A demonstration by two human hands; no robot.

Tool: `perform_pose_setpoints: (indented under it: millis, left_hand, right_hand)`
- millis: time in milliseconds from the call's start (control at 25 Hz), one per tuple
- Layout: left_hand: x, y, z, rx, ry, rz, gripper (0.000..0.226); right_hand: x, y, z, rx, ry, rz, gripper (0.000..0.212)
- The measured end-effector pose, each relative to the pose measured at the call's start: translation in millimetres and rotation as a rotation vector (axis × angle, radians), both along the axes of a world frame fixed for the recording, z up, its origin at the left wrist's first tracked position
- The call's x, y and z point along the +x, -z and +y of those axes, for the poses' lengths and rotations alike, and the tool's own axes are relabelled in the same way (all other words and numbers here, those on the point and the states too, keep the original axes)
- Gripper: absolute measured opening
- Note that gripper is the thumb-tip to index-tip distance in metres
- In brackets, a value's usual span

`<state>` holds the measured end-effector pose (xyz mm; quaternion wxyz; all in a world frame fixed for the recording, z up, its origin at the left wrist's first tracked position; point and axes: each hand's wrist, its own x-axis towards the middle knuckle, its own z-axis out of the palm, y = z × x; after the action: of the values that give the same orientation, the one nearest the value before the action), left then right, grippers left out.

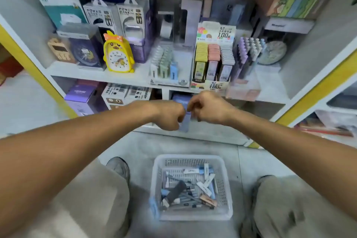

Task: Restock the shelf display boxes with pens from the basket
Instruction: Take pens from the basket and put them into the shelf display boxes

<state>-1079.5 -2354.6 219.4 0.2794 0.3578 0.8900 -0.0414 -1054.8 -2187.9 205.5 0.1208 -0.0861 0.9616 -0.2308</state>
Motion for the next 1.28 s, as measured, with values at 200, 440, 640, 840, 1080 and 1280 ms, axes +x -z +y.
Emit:
perform_pose_setpoints:
  millis: [200,440,640,840,1080,1280]
  left_hand:
    - [19,98,34,-0.190,0.148,-0.244,0.031]
    - [65,231,37,-0.180,0.007,-0.290,0.023]
    - [98,305,10,-0.196,-0.036,-0.296,0.064]
    - [122,342,15,-0.168,-0.096,-0.238,0.100]
    - [130,355,24,-0.065,-0.100,-0.079,0.060]
    - [132,359,28,0.008,-0.091,-0.056,0.055]
  right_hand:
    - [54,132,17,0.184,-0.048,-0.421,0.034]
    - [117,258,40,0.231,0.055,-0.559,0.041]
    - [142,306,34,0.281,-0.061,-0.536,0.056]
    - [151,335,19,0.377,-0.137,-0.410,0.072]
    - [152,349,23,0.215,-0.023,-0.315,0.074]
    - [151,350,24,0.081,0.048,-0.259,0.062]
